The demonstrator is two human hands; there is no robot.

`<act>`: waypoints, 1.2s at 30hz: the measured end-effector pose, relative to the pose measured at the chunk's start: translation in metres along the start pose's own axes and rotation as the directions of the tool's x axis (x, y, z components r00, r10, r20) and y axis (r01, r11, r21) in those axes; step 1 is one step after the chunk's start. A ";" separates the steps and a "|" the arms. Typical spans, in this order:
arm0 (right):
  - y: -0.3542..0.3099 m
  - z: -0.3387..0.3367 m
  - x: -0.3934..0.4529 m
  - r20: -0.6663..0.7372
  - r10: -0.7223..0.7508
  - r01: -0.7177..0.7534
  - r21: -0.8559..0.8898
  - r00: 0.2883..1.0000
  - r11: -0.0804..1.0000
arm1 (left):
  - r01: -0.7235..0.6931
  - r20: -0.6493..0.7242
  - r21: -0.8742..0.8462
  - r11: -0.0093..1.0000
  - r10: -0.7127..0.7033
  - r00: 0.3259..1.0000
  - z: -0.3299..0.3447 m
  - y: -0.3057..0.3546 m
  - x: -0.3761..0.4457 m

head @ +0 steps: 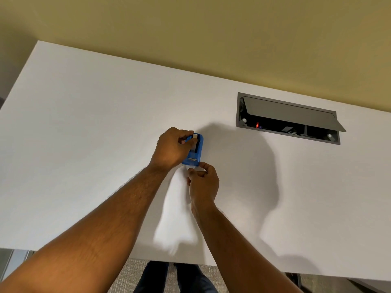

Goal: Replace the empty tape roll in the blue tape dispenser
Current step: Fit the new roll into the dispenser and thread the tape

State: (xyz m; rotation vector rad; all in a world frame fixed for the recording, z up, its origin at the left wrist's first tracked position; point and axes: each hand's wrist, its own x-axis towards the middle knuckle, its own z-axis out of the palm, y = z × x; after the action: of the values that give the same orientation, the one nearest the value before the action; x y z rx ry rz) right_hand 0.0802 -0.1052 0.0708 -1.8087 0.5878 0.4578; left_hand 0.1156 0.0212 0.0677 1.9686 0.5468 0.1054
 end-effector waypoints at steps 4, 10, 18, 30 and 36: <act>0.004 0.004 0.004 -0.021 -0.090 0.089 -0.049 0.996 0.995 | -0.007 -0.002 0.012 1.000 0.007 1.000 0.001 -0.001 0.001; 0.009 0.006 0.010 -0.032 -0.125 0.124 -0.015 0.992 0.992 | 0.024 0.005 0.007 1.000 -0.024 1.000 0.002 -0.004 0.003; 0.015 0.008 0.017 -0.033 -0.169 0.169 -0.010 0.985 0.986 | 0.022 -0.003 -0.013 1.000 -0.022 1.000 0.003 -0.004 0.001; 0.013 -0.011 0.038 0.175 -0.390 0.427 -0.430 0.904 0.796 | 0.000 -0.010 0.001 1.000 0.000 1.000 0.002 -0.004 0.003; 0.015 -0.011 0.044 0.203 -0.432 0.470 -0.522 0.879 0.712 | 0.016 -0.004 0.027 1.000 -0.016 1.000 0.001 -0.003 0.005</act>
State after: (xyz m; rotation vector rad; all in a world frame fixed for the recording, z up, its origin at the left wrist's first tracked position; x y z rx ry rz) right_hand 0.1067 -0.1263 0.0371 -2.3995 -0.0817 0.3655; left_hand 0.1195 0.0235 0.0637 1.9904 0.5688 0.0922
